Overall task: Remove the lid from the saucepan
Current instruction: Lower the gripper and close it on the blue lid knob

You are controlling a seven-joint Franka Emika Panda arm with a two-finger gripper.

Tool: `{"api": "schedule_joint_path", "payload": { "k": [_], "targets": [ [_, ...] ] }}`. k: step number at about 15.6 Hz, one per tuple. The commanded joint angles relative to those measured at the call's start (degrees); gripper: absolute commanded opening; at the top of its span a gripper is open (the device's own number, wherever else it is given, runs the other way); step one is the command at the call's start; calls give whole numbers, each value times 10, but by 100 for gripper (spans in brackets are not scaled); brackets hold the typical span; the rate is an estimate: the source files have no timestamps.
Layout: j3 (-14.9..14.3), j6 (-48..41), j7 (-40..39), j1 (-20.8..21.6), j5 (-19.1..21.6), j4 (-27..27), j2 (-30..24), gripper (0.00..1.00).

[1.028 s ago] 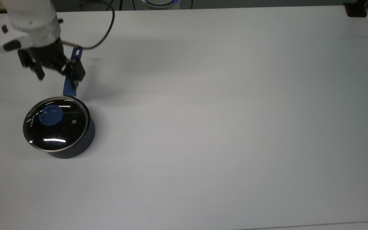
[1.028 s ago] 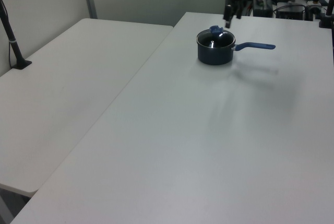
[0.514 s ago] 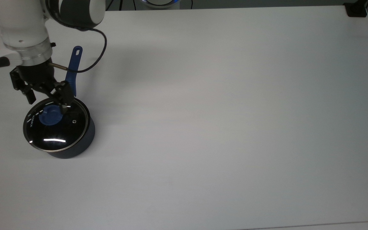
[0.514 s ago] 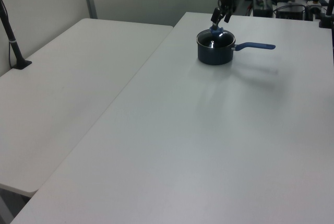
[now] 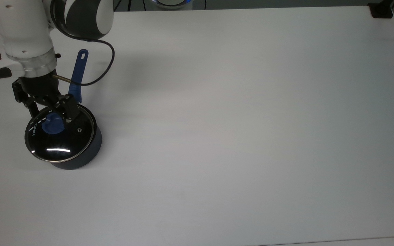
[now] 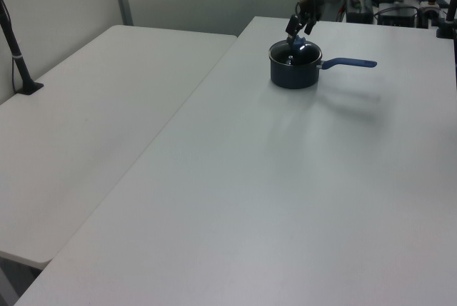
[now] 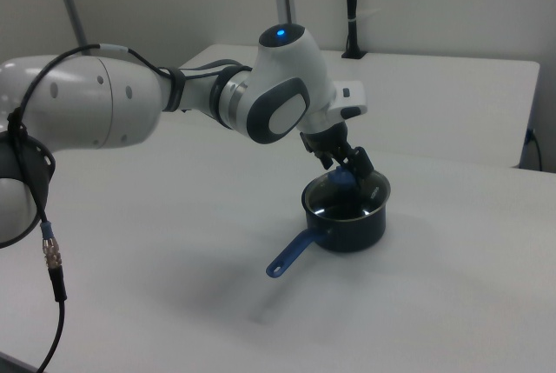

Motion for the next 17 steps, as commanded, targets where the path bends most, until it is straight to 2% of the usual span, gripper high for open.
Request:
{"api": "schedule_joint_path", "payload": {
  "k": [1, 2, 3, 7, 8, 9, 10, 11, 13, 15, 17],
  "targets": [
    [-1, 17, 9, 3, 6, 9, 8, 89],
    [-1, 17, 6, 3, 4, 9, 9, 81],
    [-1, 17, 3, 3, 2, 8, 8, 78],
    [-1, 11, -3, 5, -8, 4, 6, 77],
    [-1, 11, -2, 6, -21, -5, 4, 82],
    [-1, 10, 0, 6, -22, -5, 4, 93],
    [-1, 10, 1, 6, -23, -6, 4, 99],
    [-1, 9, 0, 6, -23, -7, 3, 97],
    [-1, 8, -2, 6, -23, -7, 2, 87],
    [-1, 8, -4, 6, -24, -9, 1, 70],
    [-1, 7, -12, 6, -25, -17, -2, 59]
  ]
}}
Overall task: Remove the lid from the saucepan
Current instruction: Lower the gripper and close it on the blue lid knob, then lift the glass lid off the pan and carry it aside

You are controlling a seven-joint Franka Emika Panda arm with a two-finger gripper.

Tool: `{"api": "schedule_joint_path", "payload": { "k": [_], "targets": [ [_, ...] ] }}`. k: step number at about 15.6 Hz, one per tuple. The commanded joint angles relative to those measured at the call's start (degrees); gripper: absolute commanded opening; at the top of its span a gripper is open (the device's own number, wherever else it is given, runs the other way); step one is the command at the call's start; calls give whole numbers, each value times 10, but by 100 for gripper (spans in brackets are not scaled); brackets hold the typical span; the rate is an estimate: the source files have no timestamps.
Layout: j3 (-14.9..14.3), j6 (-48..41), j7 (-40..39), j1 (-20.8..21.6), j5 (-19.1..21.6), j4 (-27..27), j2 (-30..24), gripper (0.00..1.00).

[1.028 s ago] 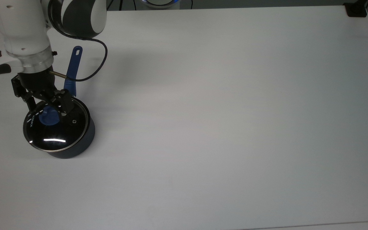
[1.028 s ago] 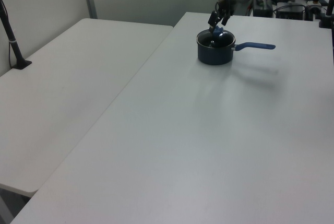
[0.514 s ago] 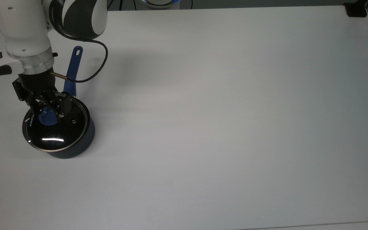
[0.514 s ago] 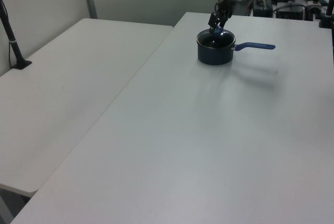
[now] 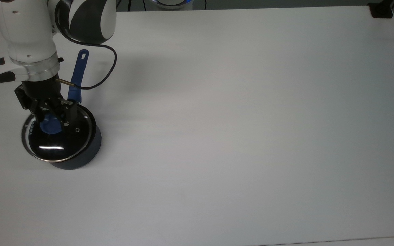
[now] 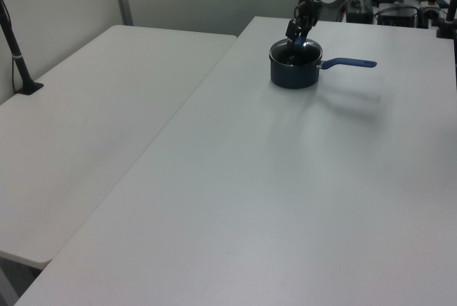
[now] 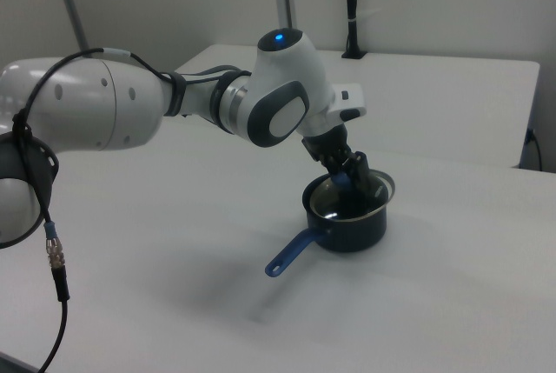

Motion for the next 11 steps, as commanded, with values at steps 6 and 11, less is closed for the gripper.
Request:
{"api": "schedule_joint_path", "payload": {
  "k": [6, 11],
  "targets": [
    [2, -85, -42, 5, -9, -16, -51, 56],
    [3, -159, -42, 28, -5, -15, -88, 56]
  ]
}}
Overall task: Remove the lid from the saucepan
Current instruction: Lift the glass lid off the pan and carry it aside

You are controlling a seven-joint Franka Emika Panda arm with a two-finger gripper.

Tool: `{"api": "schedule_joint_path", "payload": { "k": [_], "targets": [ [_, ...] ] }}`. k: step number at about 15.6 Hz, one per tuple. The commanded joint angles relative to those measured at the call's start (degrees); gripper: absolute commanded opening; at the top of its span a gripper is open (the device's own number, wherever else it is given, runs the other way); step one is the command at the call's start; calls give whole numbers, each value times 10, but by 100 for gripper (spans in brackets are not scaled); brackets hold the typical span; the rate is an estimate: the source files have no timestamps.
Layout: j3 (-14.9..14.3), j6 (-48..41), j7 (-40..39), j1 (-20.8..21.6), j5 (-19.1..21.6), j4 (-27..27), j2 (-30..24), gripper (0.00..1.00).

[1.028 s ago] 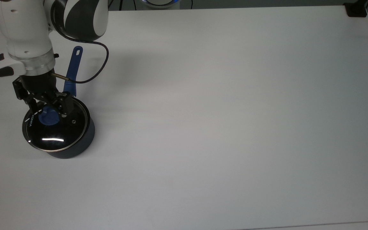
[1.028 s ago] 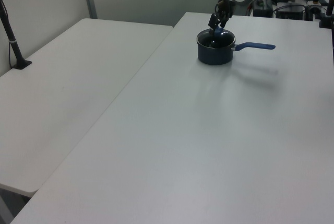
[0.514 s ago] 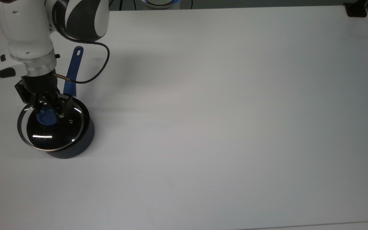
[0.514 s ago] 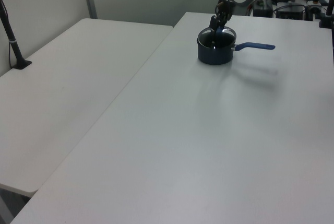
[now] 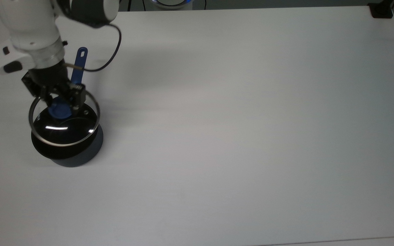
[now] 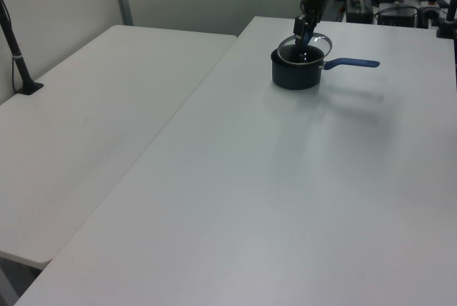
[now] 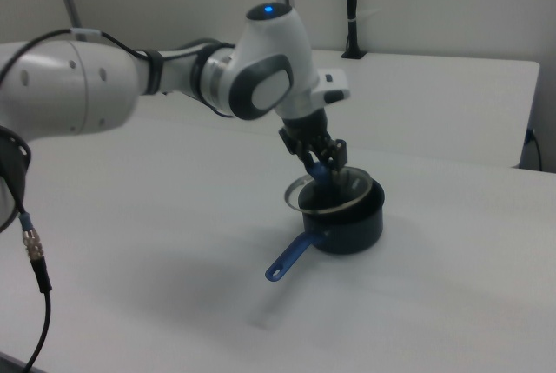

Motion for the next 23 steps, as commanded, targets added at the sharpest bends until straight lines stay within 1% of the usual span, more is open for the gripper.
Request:
{"api": "schedule_joint_path", "payload": {
  "k": [1, 3, 5, 6, 9, 11, 14, 16, 19, 23],
  "targets": [
    [2, -54, -7, 26, -3, -17, -48, 56],
    [5, -88, -8, 50, -2, -21, -63, 57],
    [5, -126, -2, 92, -2, -24, -68, 57],
    [5, -128, -1, 119, -2, -50, -77, 57],
    [4, -123, 0, 167, -6, -106, -84, 57],
    [4, -121, 0, 185, -7, -128, -81, 57],
    [5, -119, 0, 211, -7, -160, -80, 57],
    [5, -98, 2, 223, -4, -182, -80, 56],
    [11, -72, 28, 224, -1, -200, -77, 56],
    [14, -69, 27, 224, -7, -223, -74, 58]
  ]
}}
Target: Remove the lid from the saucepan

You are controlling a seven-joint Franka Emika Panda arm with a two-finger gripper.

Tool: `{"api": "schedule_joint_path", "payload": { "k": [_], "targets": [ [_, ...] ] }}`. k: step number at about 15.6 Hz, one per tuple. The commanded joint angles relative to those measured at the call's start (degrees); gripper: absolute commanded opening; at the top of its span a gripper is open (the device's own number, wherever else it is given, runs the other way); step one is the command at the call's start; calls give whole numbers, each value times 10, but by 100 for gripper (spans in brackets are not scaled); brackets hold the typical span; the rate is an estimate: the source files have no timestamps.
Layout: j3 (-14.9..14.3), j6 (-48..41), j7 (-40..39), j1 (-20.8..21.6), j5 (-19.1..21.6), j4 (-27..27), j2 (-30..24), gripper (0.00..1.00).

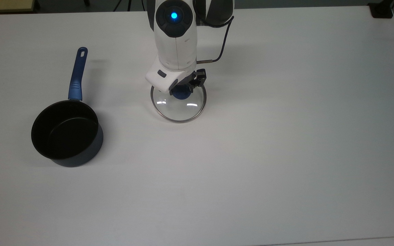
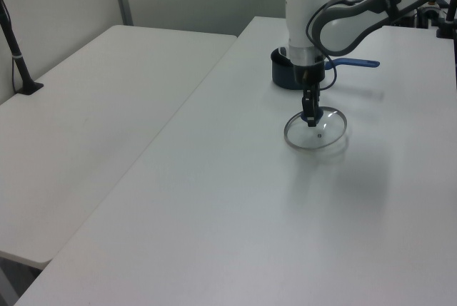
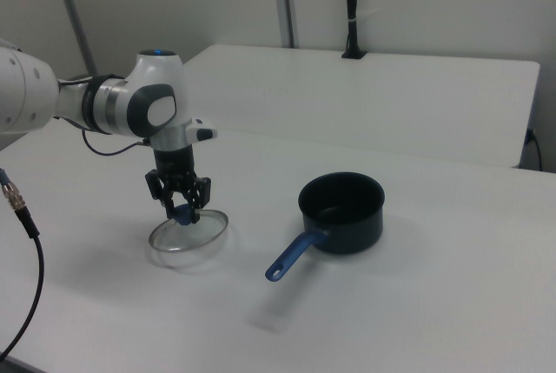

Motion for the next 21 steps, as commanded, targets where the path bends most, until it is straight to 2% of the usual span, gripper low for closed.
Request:
{"api": "schedule_joint_path", "payload": {
  "k": [1, 3, 5, 6, 8, 10, 12, 14, 18, 21],
  "targets": [
    [2, 15, 13, 4, -8, -44, -17, 65],
    [2, 13, 14, 4, -8, -39, -17, 72],
    [2, -14, 15, 4, -8, -27, -26, 97],
    [2, -40, 19, 4, -8, -10, -32, 100],
    [2, -79, 40, 4, -26, 9, -59, 100],
    [4, -91, 70, 4, -65, 9, -92, 100],
    [20, -110, 86, -8, -93, 11, -116, 100],
    [36, -123, 87, -39, -96, 11, -153, 100],
    [97, -188, 89, -124, -84, 48, -187, 100],
    [91, -198, 89, -129, -81, 56, -188, 100]
  ]
}}
